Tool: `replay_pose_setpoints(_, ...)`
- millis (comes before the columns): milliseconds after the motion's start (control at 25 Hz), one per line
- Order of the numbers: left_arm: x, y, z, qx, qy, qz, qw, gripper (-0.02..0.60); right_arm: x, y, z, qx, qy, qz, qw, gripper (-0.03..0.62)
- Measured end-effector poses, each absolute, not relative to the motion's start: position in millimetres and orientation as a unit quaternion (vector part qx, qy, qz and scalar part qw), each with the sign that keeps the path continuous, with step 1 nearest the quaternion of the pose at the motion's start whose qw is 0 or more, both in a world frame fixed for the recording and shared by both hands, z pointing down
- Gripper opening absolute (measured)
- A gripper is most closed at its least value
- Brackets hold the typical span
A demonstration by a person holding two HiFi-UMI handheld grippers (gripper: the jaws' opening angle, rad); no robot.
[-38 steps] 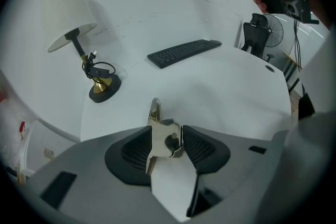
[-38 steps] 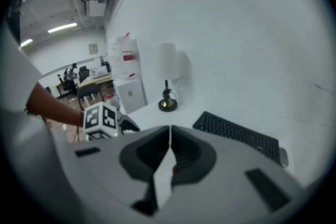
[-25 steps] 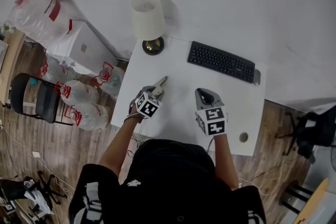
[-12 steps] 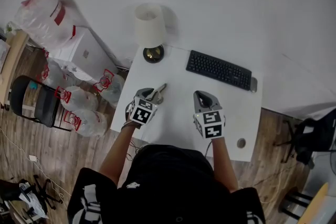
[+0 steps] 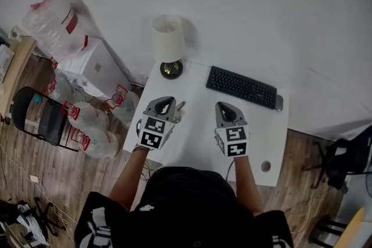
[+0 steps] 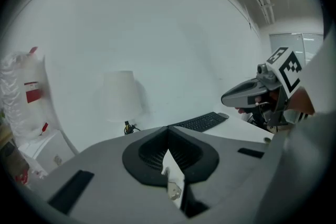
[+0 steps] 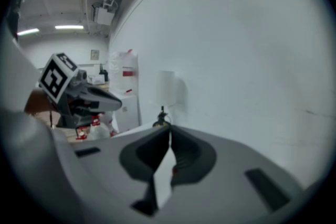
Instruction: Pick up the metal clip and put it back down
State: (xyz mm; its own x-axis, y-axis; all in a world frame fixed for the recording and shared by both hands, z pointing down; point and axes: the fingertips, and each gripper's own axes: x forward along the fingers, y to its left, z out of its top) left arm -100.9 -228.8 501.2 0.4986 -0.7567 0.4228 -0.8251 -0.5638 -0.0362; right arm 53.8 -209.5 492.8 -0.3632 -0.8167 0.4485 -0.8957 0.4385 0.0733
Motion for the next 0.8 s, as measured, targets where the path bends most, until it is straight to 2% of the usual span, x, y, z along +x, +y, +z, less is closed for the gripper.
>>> replay_pose_setpoints(400, -97.9, -234.2, 409.7, 0.872, -0.477, 0.104, 0.029, 0.025, 48.7, -212.8, 451.8, 0.526, -0.829, 0.057, 0.181, 0.035)
replay_pose_setpoints(800, -88.6, -221.5, 358.2, 0.874, -0.481, 0.065, -0.023, 0.026, 49.0, -213.8, 393.9, 0.532, -0.837, 0.013, 0.127, 0.035)
